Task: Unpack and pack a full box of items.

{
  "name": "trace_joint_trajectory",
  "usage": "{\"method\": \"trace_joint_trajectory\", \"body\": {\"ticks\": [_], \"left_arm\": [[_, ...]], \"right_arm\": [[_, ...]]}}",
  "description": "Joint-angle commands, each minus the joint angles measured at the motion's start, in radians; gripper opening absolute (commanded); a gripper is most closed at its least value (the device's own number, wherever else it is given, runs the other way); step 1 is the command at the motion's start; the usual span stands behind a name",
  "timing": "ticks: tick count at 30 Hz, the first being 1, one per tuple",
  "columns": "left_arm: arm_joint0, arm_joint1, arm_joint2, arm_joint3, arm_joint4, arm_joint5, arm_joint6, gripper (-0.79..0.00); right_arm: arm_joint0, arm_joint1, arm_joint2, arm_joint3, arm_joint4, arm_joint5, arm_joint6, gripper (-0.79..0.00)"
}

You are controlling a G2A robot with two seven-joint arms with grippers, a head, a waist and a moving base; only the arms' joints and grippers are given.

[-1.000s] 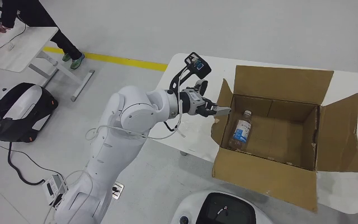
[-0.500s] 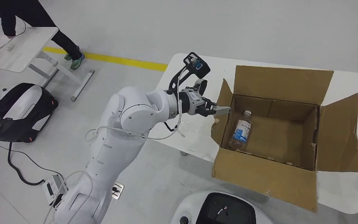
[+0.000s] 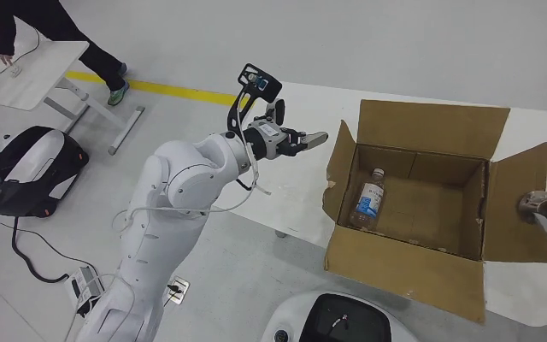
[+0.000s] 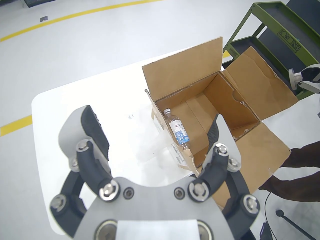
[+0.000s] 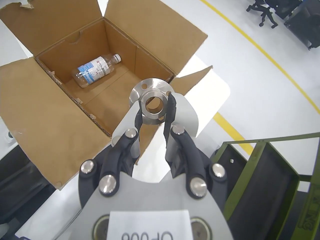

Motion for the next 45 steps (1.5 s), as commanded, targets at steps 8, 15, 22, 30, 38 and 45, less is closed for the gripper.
{"method": "trace_joint_trajectory", "body": {"ticks": [8,15,22,30,38,45], "left_arm": [[0.0,0.0,0.0,0.0,0.0,0.0,0.0,0.0],[0.0,0.0,0.0,0.0,0.0,0.0,0.0,0.0],[0.0,0.0,0.0,0.0,0.0,0.0,0.0,0.0],[0.0,0.0,0.0,0.0,0.0,0.0,0.0,0.0],[0.0,0.0,0.0,0.0,0.0,0.0,0.0,0.0],[0.0,0.0,0.0,0.0,0.0,0.0,0.0,0.0]], "right_arm": [[0.125,0.003,-0.204,0.0,-0.085,0.091,0.008,-0.785],[0.197,-0.009,-0.405,0.005,-0.217,0.262,0.091,-0.785],[0.298,-0.035,-0.589,0.115,-0.31,0.387,0.126,-0.785],[0.338,-0.049,-0.645,0.168,-0.317,0.436,0.128,-0.785],[0.338,-0.049,-0.645,0.168,-0.317,0.436,0.128,-0.785],[0.345,-0.072,-0.749,0.25,-0.345,0.456,0.078,-0.785]]}}
